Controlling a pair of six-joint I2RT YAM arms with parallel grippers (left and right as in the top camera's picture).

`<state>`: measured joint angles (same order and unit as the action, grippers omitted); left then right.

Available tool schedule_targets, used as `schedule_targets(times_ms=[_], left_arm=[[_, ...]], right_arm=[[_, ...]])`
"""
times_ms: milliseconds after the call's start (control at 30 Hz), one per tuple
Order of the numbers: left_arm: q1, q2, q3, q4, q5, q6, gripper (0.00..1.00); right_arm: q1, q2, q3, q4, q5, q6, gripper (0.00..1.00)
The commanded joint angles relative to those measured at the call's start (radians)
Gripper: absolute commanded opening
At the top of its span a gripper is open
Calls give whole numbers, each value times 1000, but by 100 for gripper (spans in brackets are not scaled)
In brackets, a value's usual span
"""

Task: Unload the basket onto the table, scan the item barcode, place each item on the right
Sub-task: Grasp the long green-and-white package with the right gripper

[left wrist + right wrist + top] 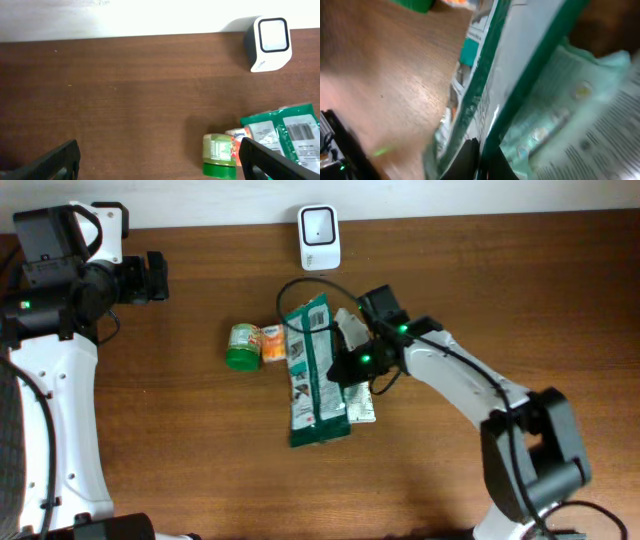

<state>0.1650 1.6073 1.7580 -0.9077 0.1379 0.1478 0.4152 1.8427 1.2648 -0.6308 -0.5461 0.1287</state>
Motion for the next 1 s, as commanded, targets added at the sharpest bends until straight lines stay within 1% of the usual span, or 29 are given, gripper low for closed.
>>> schedule_targets(times_ms=[0,33,67,167,233,267,367,400,467,533,600,733,833,967], left_arm=[[3,-3,12,2,-4,-3,99],[3,-3,12,2,-4,-3,99],[3,-3,12,2,-4,-3,99],[3,-3,12,2,-4,-3,99],[3,-3,12,2,-4,-3,99],[3,-3,12,2,-4,-3,99],[3,-3,12,2,-4,-3,99],[3,-3,12,2,-4,-3,99],[3,-3,12,2,-4,-3,99],[3,-3,12,2,-4,-3,99],[3,-3,12,2,-4,-3,99],[3,-3,12,2,-4,-3,99],[3,-3,12,1,-4,-3,99],[3,-3,12,1,-4,-3,99]], right_arm=[[51,45,16,73,27,38,8],[60,45,16,81,45,45,18],[69,45,16,89,66,63,22],[77,88,16,143,75,128,23],[78,141,16,182,40,172,23],[78,167,16,209,8,189,24],[78,192,16,262,3,245,27],[78,201,16,281,4,275,27],[76,213,16,307,4,307,17],[74,213,16,306,5,307,4],[74,204,18,301,5,304,4],[74,133,56,182,88,229,4],[74,79,110,19,157,149,4],[76,74,214,-183,204,68,4]])
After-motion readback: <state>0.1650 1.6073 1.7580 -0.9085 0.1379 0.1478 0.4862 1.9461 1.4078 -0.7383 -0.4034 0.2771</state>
